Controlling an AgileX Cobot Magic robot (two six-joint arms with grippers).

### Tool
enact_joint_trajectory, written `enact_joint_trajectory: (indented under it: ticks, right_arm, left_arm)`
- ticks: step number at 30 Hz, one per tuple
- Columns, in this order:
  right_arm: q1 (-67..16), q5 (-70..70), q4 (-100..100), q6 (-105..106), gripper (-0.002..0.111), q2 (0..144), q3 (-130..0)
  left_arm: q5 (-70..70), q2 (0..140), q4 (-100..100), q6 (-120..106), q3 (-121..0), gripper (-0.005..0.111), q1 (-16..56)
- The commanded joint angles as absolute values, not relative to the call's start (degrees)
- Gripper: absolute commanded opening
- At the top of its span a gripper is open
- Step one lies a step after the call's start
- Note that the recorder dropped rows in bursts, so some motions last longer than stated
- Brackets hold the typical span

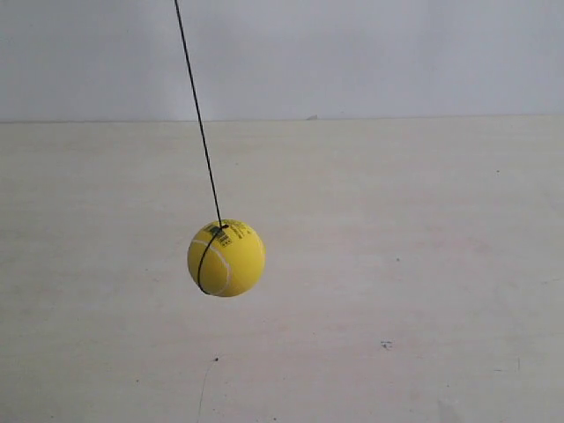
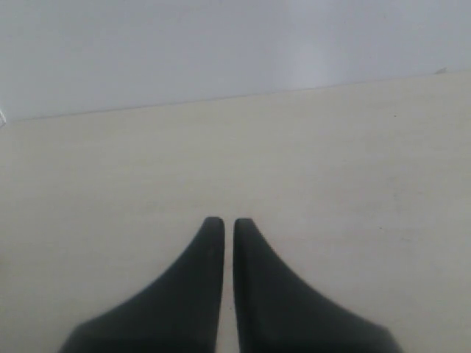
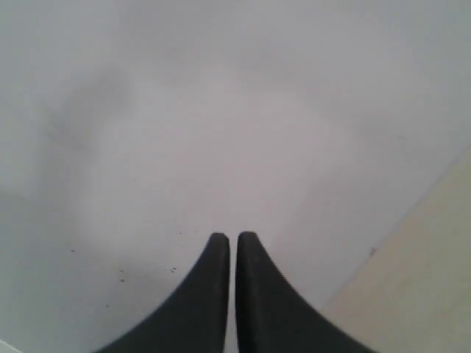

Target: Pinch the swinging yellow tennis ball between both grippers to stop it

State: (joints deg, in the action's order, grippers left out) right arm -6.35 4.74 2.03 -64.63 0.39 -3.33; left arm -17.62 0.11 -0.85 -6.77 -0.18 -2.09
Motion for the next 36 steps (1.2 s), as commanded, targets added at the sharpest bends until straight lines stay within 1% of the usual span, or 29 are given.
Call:
enact_joint_trajectory:
  ticks: [1, 3, 5, 11, 19, 36]
  right_arm:
    - [-6.1, 4.8, 2.1, -64.4, 0.000, 0.0, 0.0]
    - [-6.1, 4.8, 2.1, -64.4, 0.000, 0.0, 0.0]
    - [-6.1, 1.0, 2.1, -64.4, 0.000, 0.0, 0.0]
    - [-6.1, -2.3, 2.1, -64.4, 0.000, 0.0, 0.0]
    - [-6.1, -19.8, 2.1, -64.4, 0.000, 0.0, 0.0]
    - [-6.1, -19.8, 2.1, -64.4, 0.000, 0.0, 0.0]
  left_arm:
    - [-17.6, 0.0, -1.0, -7.1, 0.0, 0.005, -2.2]
    - [-17.6, 0.0, -1.0, -7.1, 0.0, 0.005, -2.2]
    - [-17.6, 0.0, -1.0, -7.1, 0.0, 0.005, -2.2]
    - [-17.6, 0.0, -1.0, -7.1, 0.0, 0.005, -2.2]
    - [-17.6, 0.0, -1.0, -7.1, 0.0, 0.005, -2.2]
    - [-17.6, 0.0, -1.0, -7.1, 0.0, 0.005, -2.2]
